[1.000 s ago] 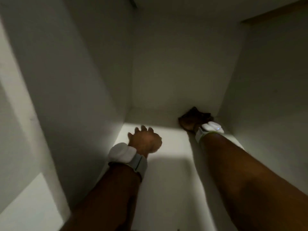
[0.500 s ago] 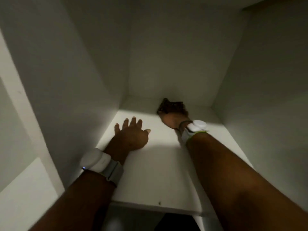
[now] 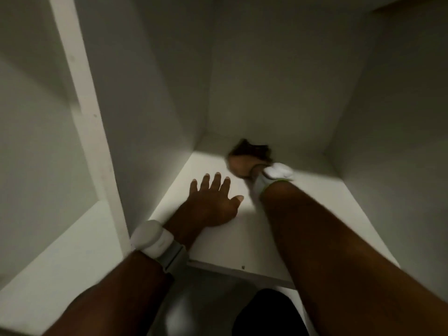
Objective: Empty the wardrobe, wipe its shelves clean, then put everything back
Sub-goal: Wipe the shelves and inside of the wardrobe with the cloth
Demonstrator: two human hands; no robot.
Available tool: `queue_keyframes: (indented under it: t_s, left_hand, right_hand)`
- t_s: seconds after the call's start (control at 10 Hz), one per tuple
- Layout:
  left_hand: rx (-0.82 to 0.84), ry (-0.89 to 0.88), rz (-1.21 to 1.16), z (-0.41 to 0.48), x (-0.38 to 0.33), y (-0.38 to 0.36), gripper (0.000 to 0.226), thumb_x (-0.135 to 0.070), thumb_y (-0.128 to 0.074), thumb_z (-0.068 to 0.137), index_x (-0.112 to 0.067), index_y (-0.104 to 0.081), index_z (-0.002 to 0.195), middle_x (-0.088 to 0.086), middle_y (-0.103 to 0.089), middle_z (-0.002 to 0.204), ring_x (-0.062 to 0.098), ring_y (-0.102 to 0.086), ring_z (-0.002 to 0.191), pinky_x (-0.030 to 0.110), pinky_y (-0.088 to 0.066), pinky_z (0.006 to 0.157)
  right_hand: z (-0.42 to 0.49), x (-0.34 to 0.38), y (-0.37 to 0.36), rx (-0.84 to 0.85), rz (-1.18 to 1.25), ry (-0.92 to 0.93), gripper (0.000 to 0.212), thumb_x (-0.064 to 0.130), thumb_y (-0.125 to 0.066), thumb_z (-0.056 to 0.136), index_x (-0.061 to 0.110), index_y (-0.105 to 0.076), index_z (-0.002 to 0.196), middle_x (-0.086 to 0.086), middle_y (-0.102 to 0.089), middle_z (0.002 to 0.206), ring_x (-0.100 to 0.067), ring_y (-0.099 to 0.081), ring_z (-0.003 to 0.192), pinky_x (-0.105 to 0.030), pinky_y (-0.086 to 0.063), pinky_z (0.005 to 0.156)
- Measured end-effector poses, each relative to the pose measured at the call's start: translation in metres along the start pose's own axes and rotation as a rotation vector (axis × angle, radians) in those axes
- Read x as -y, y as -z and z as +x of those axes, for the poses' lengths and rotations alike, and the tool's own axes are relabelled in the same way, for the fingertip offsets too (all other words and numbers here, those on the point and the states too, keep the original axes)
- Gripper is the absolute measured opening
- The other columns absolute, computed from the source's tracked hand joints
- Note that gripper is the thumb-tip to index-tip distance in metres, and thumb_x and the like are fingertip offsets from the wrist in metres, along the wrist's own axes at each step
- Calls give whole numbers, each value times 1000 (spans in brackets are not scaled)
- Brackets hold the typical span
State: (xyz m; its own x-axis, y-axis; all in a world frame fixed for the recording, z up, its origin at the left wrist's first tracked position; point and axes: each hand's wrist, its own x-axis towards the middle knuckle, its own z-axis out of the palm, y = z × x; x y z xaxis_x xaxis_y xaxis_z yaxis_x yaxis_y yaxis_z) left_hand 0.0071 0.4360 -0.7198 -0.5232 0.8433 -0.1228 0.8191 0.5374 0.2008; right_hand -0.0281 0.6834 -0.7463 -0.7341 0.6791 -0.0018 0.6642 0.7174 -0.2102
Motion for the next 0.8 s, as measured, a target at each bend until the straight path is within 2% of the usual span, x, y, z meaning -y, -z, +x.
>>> queue_keyframes:
  t_s: [0.1, 0.2, 0.3, 0.4, 0.5, 0.6, 0.7, 0.8]
  left_hand:
    - [55, -74, 189, -12, 5, 3, 71, -54, -31, 103, -22, -7, 161, 11, 8, 168, 34, 11, 154, 56, 4, 123]
    - [-33, -84, 202, -17, 8, -4, 72, -57, -24, 100, -19, -13, 160, 10, -7, 168, 32, -1, 154, 56, -4, 123]
    - [-161, -74, 106, -21, 9, -15, 70, -62, -14, 101, -25, -14, 160, 2, -9, 169, 25, -6, 155, 51, -6, 124]
    - [-190, -90, 90, -25, 13, -21, 71, -65, -14, 100, -28, -11, 161, -1, -5, 169, 23, -5, 155, 49, -5, 125]
    - [-179, -92, 75, -30, 14, -19, 71, -64, -14, 100, -28, -11, 160, 0, -6, 169, 24, -5, 156, 50, -5, 125]
    - [-206, -78, 40, -32, 10, -19, 69, -63, -17, 101, -27, -16, 159, 1, -11, 169, 25, -7, 155, 51, -6, 125]
    - [-214, -74, 11, -35, 10, -19, 68, -61, -19, 101, -26, -17, 159, 2, -11, 169, 26, -7, 155, 52, -6, 125]
    - [-195, -78, -4, -38, 10, -17, 68, -61, -18, 102, -25, -16, 160, 1, -9, 169, 26, -5, 155, 51, -3, 125]
  right_hand:
    - [-53, 114, 6, 42, 3, 145, 64, 42, -29, 98, 16, -27, 156, -13, -19, 164, -40, -12, 152, -62, -10, 121]
    - [-73, 120, 13, 88, -29, 221, 69, 48, -19, 99, 25, -1, 161, -3, 8, 169, -38, 15, 152, -61, 15, 118]
    - [-89, 57, 22, 45, -35, 197, 70, 57, -13, 97, 30, 2, 160, 2, 8, 169, -33, 14, 154, -54, 18, 119]
    - [-118, -32, 37, -79, -59, 32, 67, 52, -22, 102, 22, -9, 161, -5, -4, 169, -38, -1, 154, -60, 3, 121]
    - [-151, -122, 55, -130, -77, -234, 65, 49, -25, 103, 18, -19, 160, -11, -12, 167, -39, -7, 153, -60, -2, 120]
    - [-156, -147, 60, -83, -11, -381, 78, 52, -17, 94, 14, -3, 160, -10, 2, 169, -39, 8, 153, -58, 9, 121]
    - [-150, -95, 53, -80, -75, -423, 84, 56, -18, 98, -3, -10, 157, -24, -3, 165, -51, -2, 150, -64, 3, 120]
    - [-130, -7, 44, -87, -164, -179, 89, 65, -23, 92, -1, -28, 152, -26, -33, 156, -54, -33, 139, -65, -22, 116]
